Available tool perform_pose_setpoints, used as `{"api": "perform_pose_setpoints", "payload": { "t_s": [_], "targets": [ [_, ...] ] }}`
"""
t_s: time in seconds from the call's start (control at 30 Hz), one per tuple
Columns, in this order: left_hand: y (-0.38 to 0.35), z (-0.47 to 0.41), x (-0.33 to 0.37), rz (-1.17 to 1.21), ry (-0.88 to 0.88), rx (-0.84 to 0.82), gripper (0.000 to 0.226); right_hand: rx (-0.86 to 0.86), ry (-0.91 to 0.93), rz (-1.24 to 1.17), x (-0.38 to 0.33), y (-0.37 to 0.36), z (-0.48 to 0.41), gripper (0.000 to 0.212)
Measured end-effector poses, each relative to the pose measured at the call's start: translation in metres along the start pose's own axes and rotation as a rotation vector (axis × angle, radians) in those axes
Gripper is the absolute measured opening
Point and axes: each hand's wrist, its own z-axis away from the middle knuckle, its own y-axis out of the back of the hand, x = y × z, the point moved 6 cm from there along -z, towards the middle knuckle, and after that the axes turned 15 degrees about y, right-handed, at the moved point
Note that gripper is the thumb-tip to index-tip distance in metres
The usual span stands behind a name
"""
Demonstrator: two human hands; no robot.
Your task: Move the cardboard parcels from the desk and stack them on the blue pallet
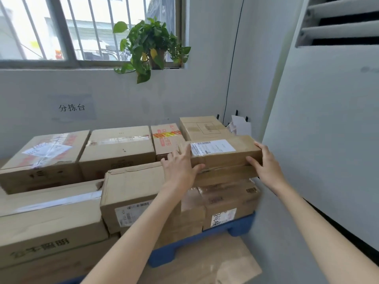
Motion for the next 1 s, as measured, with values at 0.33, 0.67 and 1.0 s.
{"api": "perform_pose_setpoints", "payload": {
  "t_s": [0.33, 0.67, 1.0],
  "targets": [
    [-0.031, 0.026, -0.018, -0.187, -0.06, 0.077, 0.064, -0.067, -0.044, -0.114, 0.036, -0.037, 0.032, 0.059],
    [-0.038, 0.04, -0.026, -0.249, -0.089, 0.126, 0.064, -0.057, -0.032, -0.129, 0.041, -0.046, 0.047, 0.059],
    [-0.041, 0.031, -0.018, -0.198, -0.072, 0.063, 0.079, -0.112, -0.011, -0.18, 0.04, -0.049, 0.035, 0.06]
  ]
}}
